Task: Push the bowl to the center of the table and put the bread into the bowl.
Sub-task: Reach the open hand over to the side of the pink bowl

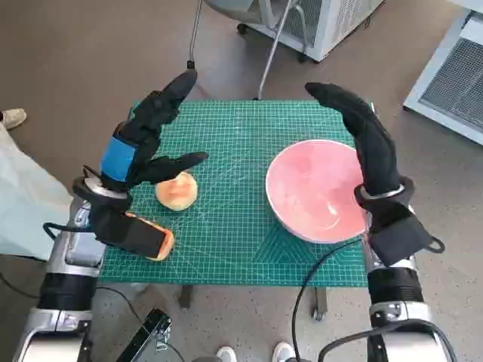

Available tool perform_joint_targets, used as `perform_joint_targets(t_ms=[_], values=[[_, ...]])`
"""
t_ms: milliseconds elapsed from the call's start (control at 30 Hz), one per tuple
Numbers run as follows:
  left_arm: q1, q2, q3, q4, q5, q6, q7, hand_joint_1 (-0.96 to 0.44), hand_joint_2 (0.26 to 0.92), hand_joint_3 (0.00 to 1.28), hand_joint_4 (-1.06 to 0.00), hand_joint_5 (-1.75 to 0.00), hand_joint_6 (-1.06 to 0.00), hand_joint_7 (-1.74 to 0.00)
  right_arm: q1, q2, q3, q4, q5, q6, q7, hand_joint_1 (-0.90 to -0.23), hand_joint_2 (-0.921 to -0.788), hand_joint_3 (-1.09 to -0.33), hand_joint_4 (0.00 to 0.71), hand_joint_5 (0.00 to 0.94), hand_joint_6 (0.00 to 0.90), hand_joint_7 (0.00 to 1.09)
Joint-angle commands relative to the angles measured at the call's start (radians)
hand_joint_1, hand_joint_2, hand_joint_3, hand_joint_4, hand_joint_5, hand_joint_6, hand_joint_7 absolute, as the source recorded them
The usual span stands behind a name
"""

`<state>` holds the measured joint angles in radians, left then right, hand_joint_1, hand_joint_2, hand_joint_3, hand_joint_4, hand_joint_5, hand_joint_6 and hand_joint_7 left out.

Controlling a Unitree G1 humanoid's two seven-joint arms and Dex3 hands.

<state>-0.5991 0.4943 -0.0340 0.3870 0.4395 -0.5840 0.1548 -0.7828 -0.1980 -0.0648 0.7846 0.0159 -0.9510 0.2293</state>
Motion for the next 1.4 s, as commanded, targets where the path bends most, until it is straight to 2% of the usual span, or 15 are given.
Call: perform_joint_targets(t_ms=[33,567,833,1033,1100,1267,1400], values=[[-0.011,-0.008,-0.002,0.003,-0.001,-0.009,0.007,-0.23,0.921,0.05,-0.23,0.0,-0.33,-0.09,0.027,-0.006,-0.001,0.0,0.01,0.006,0.008,-0.643,-0.921,-0.793,0.301,0.0,-0.001,0.7],[-0.007,-0.016,-0.008,0.006,0.001,-0.017,0.008,-0.25,0.921,0.05,-0.22,0.0,-0.32,-0.09,0.038,-0.007,0.004,-0.031,-0.001,0.022,-0.001,-0.647,-0.921,-0.791,0.3,0.0,-0.001,0.7],[-0.007,-0.019,-0.007,0.01,-0.007,-0.019,-0.002,-0.25,0.921,0.06,-0.22,0.0,-0.32,-0.09,0.041,-0.029,-0.009,-0.027,0.007,0.022,0.006,-0.645,-0.921,-0.795,0.298,0.0,-0.001,0.7],[-0.005,-0.018,-0.004,0.005,-0.003,-0.014,0.002,-0.25,0.921,0.05,-0.22,0.0,-0.32,-0.09,0.043,-0.085,-0.045,0.02,0.036,0.009,0.02,-0.633,-0.921,-0.806,0.293,0.0,-0.001,0.69],[-0.004,-0.016,-0.002,0.003,0.0,-0.011,0.004,-0.25,0.921,0.05,-0.22,0.0,-0.33,-0.09,0.039,-0.112,-0.065,0.066,0.036,-0.004,0.01,-0.634,-0.921,-0.806,0.293,0.001,-0.001,0.69],[-0.001,-0.014,0.002,0.001,0.002,-0.007,0.007,-0.24,0.921,0.05,-0.22,0.0,-0.33,-0.09,0.04,-0.174,-0.125,0.187,0.023,-0.024,-0.056,-0.644,-0.921,-0.797,0.297,0.003,-0.001,0.69],[0.0,-0.013,0.003,0.007,0.005,-0.009,0.013,-0.23,0.921,0.05,-0.22,0.0,-0.33,-0.09,0.05,-0.197,-0.154,0.256,0.014,-0.026,-0.113,-0.65,-0.921,-0.792,0.3,0.004,0.0,0.69]])
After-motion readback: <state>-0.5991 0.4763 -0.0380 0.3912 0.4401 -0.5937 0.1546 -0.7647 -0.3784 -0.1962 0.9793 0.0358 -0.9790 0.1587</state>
